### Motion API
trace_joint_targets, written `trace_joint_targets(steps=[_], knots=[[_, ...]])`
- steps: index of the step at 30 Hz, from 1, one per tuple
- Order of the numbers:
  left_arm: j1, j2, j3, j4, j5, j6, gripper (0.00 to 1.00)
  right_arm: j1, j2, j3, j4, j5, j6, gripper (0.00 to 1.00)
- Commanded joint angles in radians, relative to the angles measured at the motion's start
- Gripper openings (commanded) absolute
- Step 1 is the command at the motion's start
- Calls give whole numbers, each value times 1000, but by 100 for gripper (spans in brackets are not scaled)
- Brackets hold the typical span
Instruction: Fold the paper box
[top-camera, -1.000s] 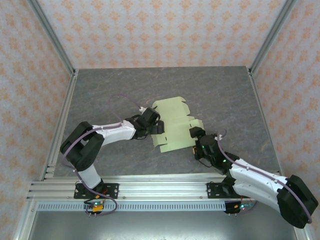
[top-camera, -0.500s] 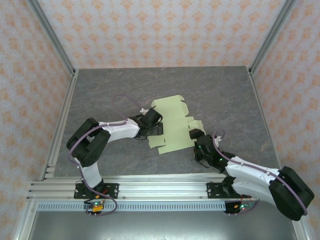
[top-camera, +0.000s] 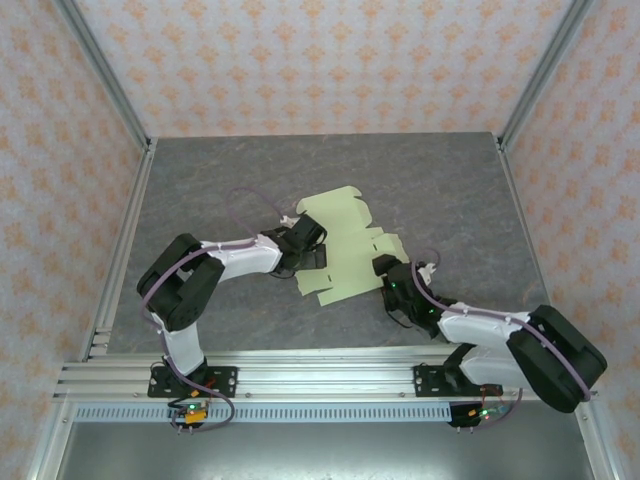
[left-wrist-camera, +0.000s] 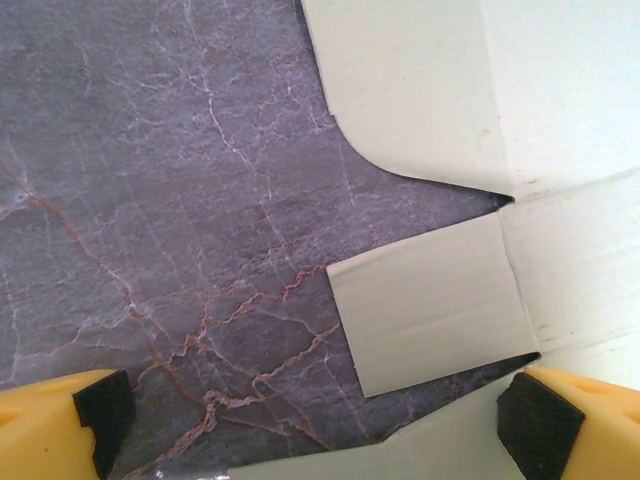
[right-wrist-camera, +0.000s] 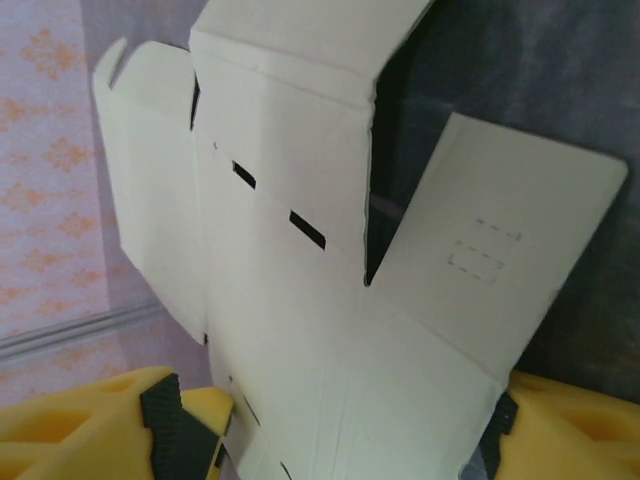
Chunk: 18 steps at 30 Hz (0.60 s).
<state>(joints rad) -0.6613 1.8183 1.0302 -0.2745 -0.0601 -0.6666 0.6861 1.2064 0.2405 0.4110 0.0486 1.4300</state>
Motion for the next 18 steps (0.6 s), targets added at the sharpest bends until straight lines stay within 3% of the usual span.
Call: trace_joint_targets(steps=[1,6,11,15,18], knots=[[-7,64,-15,28,124,-33,100,-13,32,20,99,19,-57,76],[-8,48,-17,24,140,-31,100,-16,11,43,100,23,-128,71],[-8,9,-34,42,181,-37,100,-25,11,73,104,7,-199,53],[-7,-37,-36,47,215,-37,100,-28,32,93,111,-5,-222,48],[-7,-67,-37,54,248,-33,100,-32,53,111,119,-36,-249,31]])
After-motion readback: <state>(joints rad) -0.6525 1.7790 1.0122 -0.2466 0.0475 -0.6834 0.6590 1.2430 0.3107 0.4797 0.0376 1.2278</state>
